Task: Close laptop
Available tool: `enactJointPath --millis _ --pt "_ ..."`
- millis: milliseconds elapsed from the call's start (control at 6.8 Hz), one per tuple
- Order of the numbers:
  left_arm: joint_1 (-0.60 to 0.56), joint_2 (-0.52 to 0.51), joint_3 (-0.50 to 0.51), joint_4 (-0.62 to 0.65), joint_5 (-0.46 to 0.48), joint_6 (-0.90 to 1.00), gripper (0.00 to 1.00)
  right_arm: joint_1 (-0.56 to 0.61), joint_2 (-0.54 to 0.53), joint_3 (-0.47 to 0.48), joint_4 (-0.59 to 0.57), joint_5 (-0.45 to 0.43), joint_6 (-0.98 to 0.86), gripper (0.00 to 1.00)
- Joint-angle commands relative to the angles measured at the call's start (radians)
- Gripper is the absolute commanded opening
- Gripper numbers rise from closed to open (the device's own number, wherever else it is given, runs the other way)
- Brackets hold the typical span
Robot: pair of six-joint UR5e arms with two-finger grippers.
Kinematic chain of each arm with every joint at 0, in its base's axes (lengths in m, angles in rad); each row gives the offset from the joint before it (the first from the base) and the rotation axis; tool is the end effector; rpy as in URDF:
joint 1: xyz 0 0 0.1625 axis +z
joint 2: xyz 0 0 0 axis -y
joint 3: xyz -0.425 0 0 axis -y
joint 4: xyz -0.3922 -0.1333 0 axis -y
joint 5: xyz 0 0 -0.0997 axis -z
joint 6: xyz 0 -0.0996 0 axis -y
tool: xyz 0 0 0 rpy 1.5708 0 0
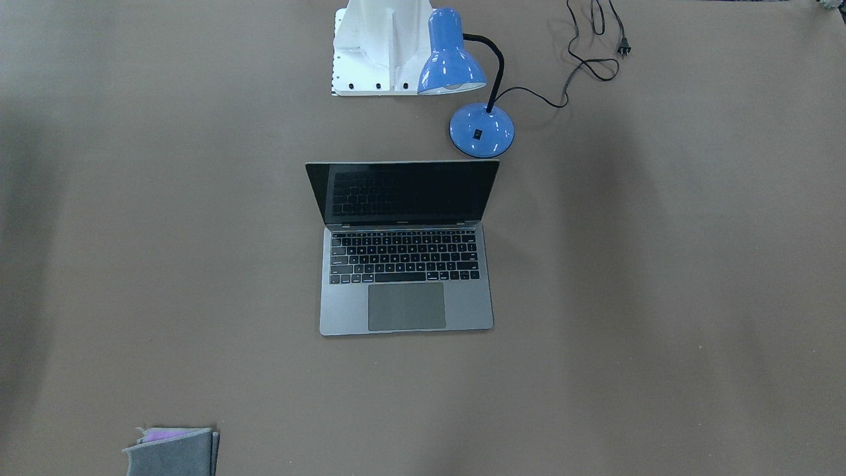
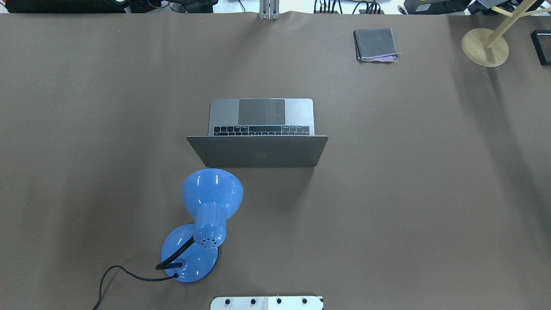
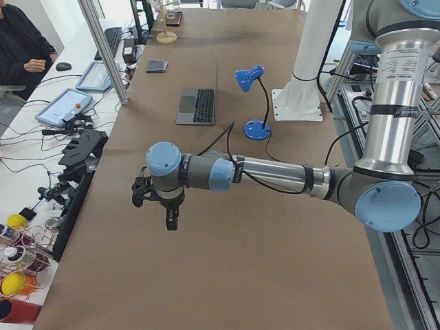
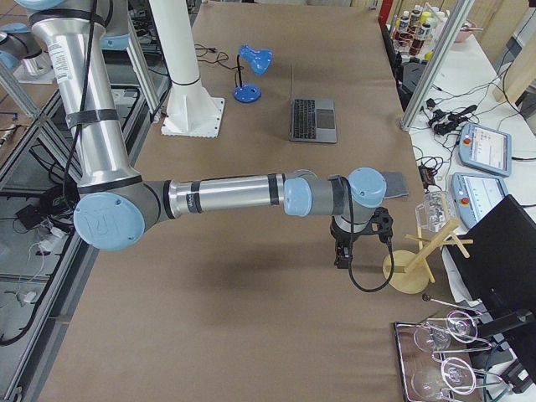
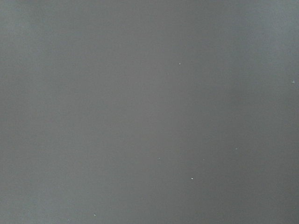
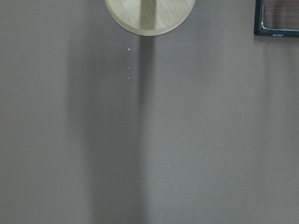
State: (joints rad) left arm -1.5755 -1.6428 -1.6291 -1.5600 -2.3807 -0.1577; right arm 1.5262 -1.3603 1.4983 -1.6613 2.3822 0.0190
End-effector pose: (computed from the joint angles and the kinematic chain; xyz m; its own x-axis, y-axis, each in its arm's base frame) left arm -0.0636 -0.5263 0.5917 0.6807 -0.0739 -0.7289 0.1130 0.9936 0.0048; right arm 0.0351 -0.5823 0.5879 0.6870 -0.0461 0.7252 0.0315 0.9989 0.0337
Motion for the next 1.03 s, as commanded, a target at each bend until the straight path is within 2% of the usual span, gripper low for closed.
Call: enactJointPath --millis 0,882 --pt "0.0 0.0 0.0 0.0 0.0 0.0 0.98 0.0 0.0 0.0 0.0 0.002 0.002 1.0" --pt "0.0 0.001 0.0 -0.015 -0.002 0.004 0.98 0.0 0.0 0.0 0.0 0.009 0.009 1.0"
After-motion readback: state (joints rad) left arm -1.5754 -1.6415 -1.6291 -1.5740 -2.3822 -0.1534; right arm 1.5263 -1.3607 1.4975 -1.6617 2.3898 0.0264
